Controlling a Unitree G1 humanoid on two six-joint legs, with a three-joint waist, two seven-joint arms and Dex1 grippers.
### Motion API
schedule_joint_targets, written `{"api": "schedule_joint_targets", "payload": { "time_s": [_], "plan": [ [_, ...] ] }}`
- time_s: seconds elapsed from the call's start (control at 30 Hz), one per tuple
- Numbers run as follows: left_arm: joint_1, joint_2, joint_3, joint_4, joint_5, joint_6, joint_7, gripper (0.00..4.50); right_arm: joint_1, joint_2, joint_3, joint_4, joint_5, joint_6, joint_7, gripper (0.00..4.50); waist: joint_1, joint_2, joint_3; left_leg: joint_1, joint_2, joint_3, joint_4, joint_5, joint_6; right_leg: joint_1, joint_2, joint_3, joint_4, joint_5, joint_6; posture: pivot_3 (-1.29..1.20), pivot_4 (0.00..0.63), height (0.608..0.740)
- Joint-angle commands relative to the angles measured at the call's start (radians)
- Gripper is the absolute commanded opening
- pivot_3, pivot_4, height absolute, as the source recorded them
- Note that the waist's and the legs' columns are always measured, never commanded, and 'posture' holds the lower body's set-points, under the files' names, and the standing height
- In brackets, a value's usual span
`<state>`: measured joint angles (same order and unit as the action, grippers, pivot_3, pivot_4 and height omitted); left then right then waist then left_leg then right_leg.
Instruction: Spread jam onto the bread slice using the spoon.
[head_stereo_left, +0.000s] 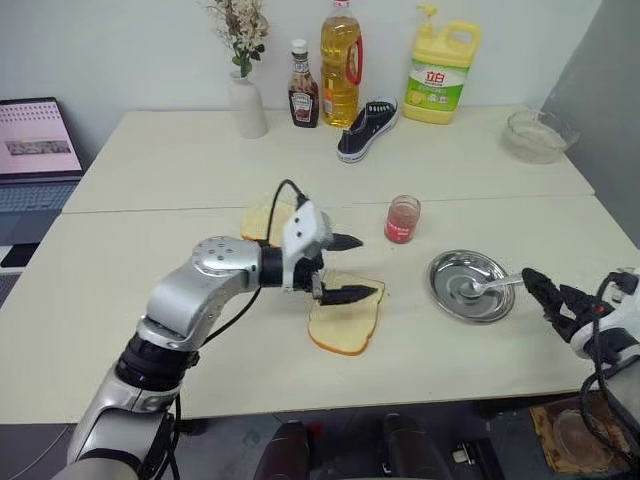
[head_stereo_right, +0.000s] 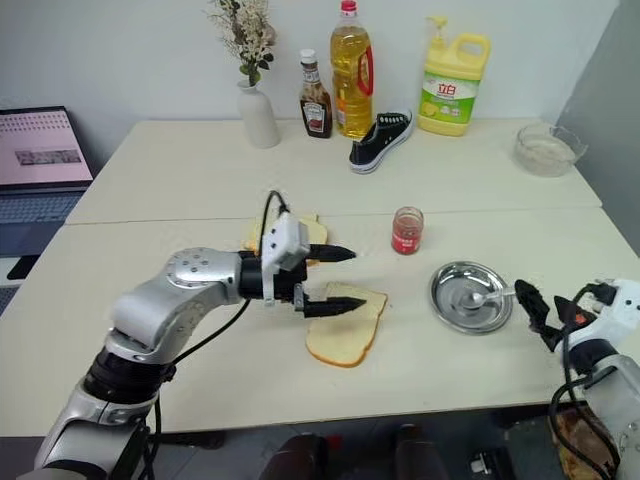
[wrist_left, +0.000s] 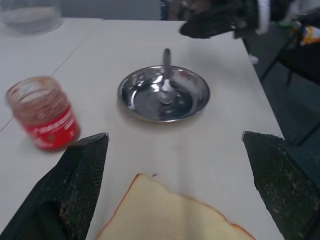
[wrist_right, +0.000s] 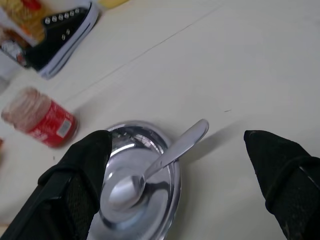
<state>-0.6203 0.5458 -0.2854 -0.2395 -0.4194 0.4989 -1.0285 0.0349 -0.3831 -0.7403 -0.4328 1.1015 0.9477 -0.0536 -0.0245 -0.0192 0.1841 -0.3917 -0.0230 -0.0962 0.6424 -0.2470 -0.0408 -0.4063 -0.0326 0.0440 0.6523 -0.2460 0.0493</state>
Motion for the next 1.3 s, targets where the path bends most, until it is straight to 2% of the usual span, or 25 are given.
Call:
{"api": "schedule_joint_targets", "payload": {
  "time_s": [0.03, 0.23, 0.43, 0.97, 1.3],
  "plan": [
    [-0.026, -0.027, -0.024, 0.042, 0.04, -0.082, -0.038, 4.48, -0.034, 0.008, -0.055, 0.064, 0.127, -0.022, -0.058, 4.5, -0.002, 0.0, 0.0, 0.0, 0.0, 0.0, 0.0, 0.0, 0.0, 0.0, 0.0, 0.0, 0.0, 0.0, 0.0, 0.0, 0.15, 0.74],
    [-0.057, -0.103, -0.066, 0.114, 0.095, -0.129, -0.041, 4.48, -0.104, 0.002, -0.044, 0.226, 0.214, -0.047, -0.095, 4.5, -0.005, 0.001, 0.0, 0.0, 0.0, 0.0, 0.001, 0.0, 0.001, 0.0, 0.003, 0.0, 0.0, 0.0, 0.0, 0.0, 0.15, 0.74],
    [-0.049, -0.131, -0.065, 0.124, 0.121, -0.133, -0.032, 4.48, -0.148, -0.022, 0.01, 0.321, 0.181, -0.059, -0.058, 4.5, -0.007, 0.002, -0.001, 0.0, 0.0, 0.0, 0.001, 0.0, 0.001, 0.0, 0.003, 0.001, 0.001, 0.0, 0.0, 0.0, 0.15, 0.74],
    [-0.039, -0.121, -0.025, 0.075, 0.097, -0.051, -0.008, 4.48, -0.242, -0.001, 0.102, 0.454, 0.136, -0.105, 0.013, 4.5, -0.008, 0.002, -0.001, 0.002, 0.0, 0.0, 0.001, 0.0, 0.001, 0.0, 0.004, 0.001, 0.004, 0.0, 0.0, 0.0, 0.15, 0.74],
    [-0.034, -0.116, -0.023, 0.059, 0.097, -0.033, -0.004, 4.48, -0.242, -0.004, 0.086, 0.456, 0.159, -0.101, 0.026, 4.5, -0.007, 0.002, -0.001, 0.002, 0.0, 0.0, 0.002, 0.0, 0.001, 0.0, 0.004, 0.001, 0.005, 0.0, 0.0, 0.0, 0.15, 0.74]
  ]
}}
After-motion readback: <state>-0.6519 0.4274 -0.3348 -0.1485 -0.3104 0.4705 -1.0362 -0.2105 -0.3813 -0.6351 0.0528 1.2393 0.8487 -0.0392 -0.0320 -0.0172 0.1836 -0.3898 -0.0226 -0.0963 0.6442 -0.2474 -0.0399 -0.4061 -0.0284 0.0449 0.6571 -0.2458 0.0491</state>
